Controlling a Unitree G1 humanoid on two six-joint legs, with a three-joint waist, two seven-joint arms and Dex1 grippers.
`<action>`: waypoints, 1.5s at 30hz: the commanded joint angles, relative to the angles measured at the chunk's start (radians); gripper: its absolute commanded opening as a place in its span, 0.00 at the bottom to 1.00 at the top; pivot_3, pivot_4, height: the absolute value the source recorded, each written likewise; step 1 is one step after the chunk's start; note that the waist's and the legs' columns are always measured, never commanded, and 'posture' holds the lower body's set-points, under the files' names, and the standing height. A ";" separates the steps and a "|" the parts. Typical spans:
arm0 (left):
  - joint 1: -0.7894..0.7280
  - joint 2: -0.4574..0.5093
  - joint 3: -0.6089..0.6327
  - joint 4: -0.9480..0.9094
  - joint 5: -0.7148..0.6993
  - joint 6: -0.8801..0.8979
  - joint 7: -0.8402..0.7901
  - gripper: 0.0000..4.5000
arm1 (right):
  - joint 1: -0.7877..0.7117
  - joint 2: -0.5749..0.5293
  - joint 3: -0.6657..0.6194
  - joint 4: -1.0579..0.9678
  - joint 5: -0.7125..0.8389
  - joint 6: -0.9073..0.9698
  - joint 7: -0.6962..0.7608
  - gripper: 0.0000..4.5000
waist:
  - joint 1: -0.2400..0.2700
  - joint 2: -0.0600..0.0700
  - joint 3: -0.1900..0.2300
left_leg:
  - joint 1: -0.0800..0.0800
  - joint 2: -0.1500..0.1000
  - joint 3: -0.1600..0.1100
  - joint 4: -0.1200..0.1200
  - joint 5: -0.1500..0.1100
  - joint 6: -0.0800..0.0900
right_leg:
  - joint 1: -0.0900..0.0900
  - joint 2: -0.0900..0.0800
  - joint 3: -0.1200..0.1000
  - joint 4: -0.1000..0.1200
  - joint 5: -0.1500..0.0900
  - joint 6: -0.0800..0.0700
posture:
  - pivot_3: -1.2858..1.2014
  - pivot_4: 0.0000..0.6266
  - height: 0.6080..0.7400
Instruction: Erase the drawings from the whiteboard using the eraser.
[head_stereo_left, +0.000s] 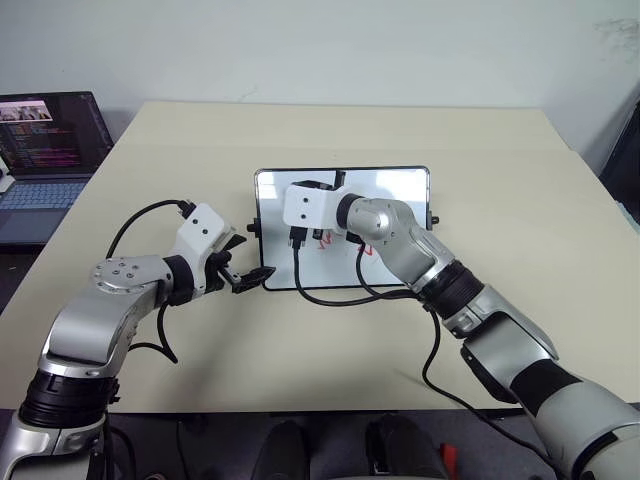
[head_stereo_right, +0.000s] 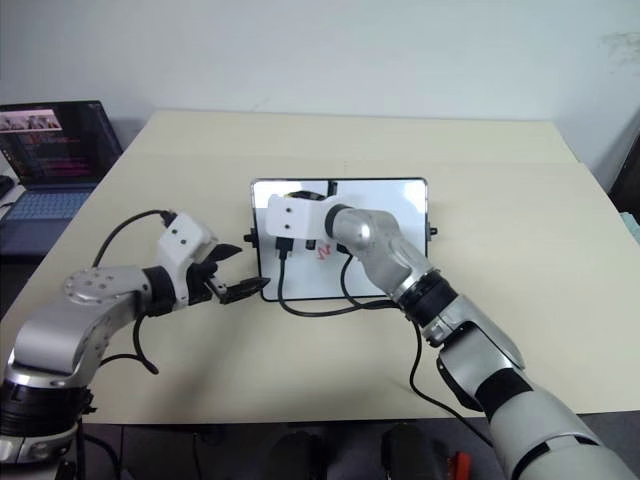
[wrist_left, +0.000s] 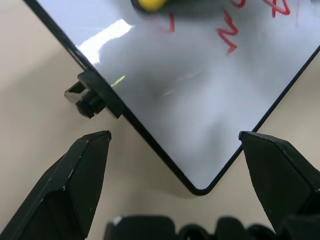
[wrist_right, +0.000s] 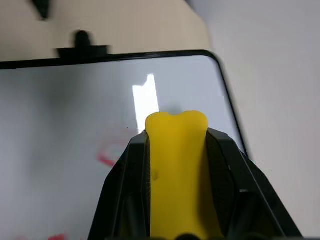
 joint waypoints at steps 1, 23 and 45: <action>-0.009 0.002 0.002 -0.021 0.007 -0.021 -0.006 1.00 | 0.010 0.004 0.012 0.008 -0.022 0.002 0.043 0.27 | -0.001 0.000 0.000 | 0.000 0.000 0.000 0.000 0.000 0.000 | 0.000 0.000 0.000 0.000 0.000 0.000 | 0.52 0.24 1.00; -0.005 -0.005 -0.008 -0.020 0.007 -0.029 -0.027 1.00 | 0.096 -0.073 0.030 -0.057 -0.056 0.043 0.197 0.26 | 0.003 -0.001 -0.001 | 0.003 0.000 -0.001 0.001 0.001 0.000 | 0.003 0.000 -0.001 0.002 0.001 -0.001 | 0.52 0.24 1.00; 0.008 -0.019 -0.015 -0.041 0.005 -0.030 -0.022 1.00 | 0.128 -0.073 0.038 -0.092 -0.062 0.068 0.262 0.26 | 0.000 -0.001 -0.001 | 0.008 0.000 0.000 0.000 0.003 -0.001 | 0.003 0.001 0.001 0.006 0.001 -0.001 | 0.52 0.24 1.00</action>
